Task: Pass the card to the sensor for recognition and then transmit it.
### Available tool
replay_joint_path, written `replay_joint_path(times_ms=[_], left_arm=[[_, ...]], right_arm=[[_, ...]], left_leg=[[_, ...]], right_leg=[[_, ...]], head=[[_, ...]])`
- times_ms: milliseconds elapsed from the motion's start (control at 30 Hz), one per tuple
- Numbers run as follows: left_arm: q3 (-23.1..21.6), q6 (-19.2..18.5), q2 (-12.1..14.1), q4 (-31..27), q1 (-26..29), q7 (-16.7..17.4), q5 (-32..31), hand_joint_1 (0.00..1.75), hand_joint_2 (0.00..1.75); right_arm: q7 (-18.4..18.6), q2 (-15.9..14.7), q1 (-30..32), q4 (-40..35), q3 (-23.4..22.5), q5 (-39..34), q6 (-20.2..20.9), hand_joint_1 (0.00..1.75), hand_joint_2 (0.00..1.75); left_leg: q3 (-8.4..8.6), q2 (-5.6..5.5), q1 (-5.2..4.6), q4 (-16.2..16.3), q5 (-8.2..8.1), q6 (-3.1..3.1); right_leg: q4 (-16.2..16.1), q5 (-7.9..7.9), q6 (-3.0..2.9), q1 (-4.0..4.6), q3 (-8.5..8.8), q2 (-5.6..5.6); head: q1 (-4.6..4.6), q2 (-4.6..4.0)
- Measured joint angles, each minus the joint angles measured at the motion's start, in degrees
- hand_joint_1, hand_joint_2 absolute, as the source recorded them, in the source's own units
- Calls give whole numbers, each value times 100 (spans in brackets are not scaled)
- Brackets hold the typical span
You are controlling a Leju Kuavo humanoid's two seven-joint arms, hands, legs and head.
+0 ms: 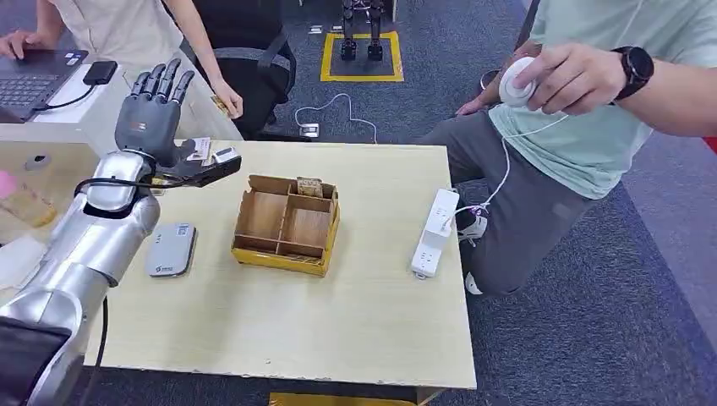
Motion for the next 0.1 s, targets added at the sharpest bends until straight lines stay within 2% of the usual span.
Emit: replay_joint_path(times_ms=[100], left_arm=[[24,-9,50,0,0,-4,15,0,175]], right_arm=[[-2,0,-1,0,2,-7,-2,0,0]], left_leg=[[0,0,0,0,0,0]], right_leg=[[0,0,0,0,0,0]], head=[[0,0]])
